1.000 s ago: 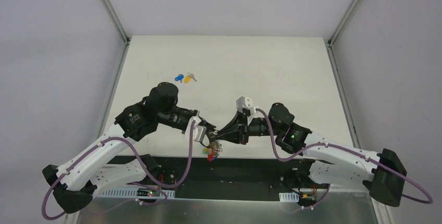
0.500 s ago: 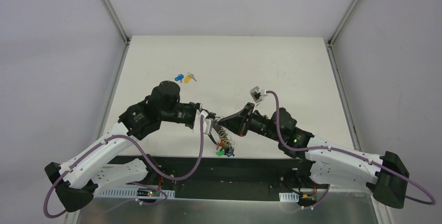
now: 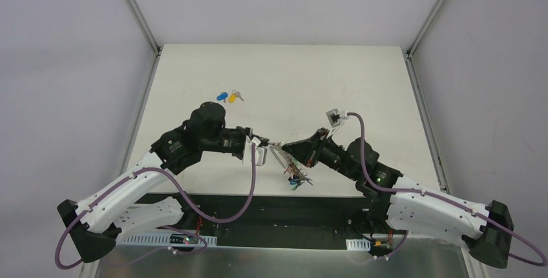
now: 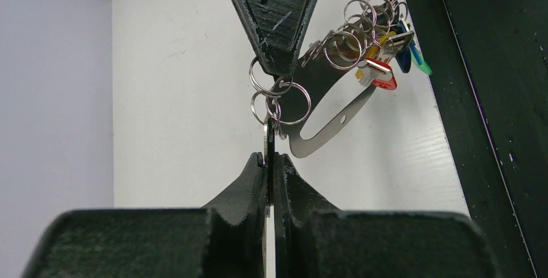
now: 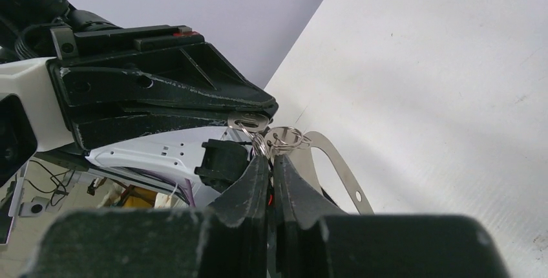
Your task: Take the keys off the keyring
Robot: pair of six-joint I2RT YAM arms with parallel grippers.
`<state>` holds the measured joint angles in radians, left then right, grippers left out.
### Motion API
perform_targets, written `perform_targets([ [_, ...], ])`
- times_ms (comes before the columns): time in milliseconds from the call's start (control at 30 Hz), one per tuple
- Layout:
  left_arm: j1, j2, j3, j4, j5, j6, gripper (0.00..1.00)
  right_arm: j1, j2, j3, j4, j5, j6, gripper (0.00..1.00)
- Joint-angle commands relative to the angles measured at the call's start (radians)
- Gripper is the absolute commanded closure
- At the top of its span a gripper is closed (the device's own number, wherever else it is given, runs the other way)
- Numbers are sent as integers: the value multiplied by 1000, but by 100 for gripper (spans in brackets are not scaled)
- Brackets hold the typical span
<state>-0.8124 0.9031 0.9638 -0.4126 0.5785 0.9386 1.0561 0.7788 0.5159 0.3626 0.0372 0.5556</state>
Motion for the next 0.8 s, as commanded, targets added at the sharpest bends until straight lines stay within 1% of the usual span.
perform_targets([
  [0,-6,-14,-15,-22,49,-12,100,-25,-31,-19,74,108,13,100],
  [100,-5,-2,-15,-21,70,-18,100,-24,12,-1,80,108,13,100],
  [200,-5,-2,-12,-19,73,-23,100,-25,63,50,35,108,13,100],
  [233,-5,-3,-14,-17,73,-24,100,-24,75,64,23,110,-32,83],
  [267,-5,-5,-13,-16,72,-24,100,-24,82,67,21,84,-112,64],
  [333,-5,-10,-16,-15,73,-24,100,-24,80,59,23,30,-213,57],
  [433,-5,-15,-17,-12,79,-26,100,-24,60,39,35,-56,-383,55],
  [500,-5,-18,-17,-12,90,-22,100,-24,43,29,45,-107,-469,55],
  [567,-4,-22,-18,-13,98,-24,100,-24,36,30,44,-143,-528,54],
  [667,-6,-31,-22,-12,102,-23,100,-21,37,30,45,-247,-633,51],
  [767,-5,-39,-23,-12,113,-21,100,-19,41,26,49,-311,-724,50],
])
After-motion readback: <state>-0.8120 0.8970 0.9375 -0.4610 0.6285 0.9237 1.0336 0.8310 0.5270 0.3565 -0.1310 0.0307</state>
